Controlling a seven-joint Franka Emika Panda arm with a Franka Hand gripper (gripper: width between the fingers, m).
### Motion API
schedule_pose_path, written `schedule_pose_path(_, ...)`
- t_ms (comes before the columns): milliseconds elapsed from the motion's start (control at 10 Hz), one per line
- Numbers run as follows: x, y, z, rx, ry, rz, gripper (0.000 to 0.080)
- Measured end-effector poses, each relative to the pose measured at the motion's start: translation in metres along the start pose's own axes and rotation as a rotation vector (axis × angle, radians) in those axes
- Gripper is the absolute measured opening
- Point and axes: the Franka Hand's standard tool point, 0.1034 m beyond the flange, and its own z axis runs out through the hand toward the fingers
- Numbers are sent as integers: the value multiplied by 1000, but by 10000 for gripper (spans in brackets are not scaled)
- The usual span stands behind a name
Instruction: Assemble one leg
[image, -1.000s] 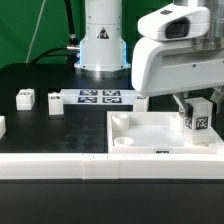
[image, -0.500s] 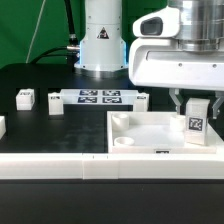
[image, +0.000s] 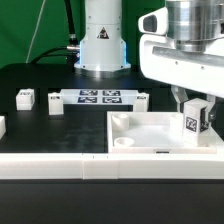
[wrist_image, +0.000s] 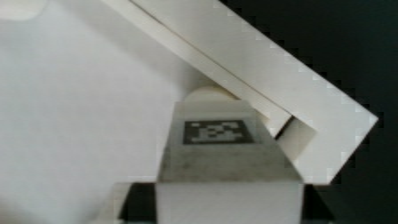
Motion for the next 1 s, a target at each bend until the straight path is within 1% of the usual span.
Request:
schedule_pose_path(100,0,0,0,11,9,82,292)
schedule_pose_path(300,0,0,0,15,1,304,292)
schedule_pose_path(500,0,0,0,17,-7,358,292)
schedule_pose_path(600,-1,0,0,17,-7,348,392)
schedule_pose_path(700,-2,-1,0,17,-7,343,541)
schedule_pose_path(800,-3,-1,1,17,-7,292,621)
schedule_pose_path(900,-5,-2,1,17,-8,250,621)
schedule_pose_path(1000,-7,-2,1,18,-8,126,641)
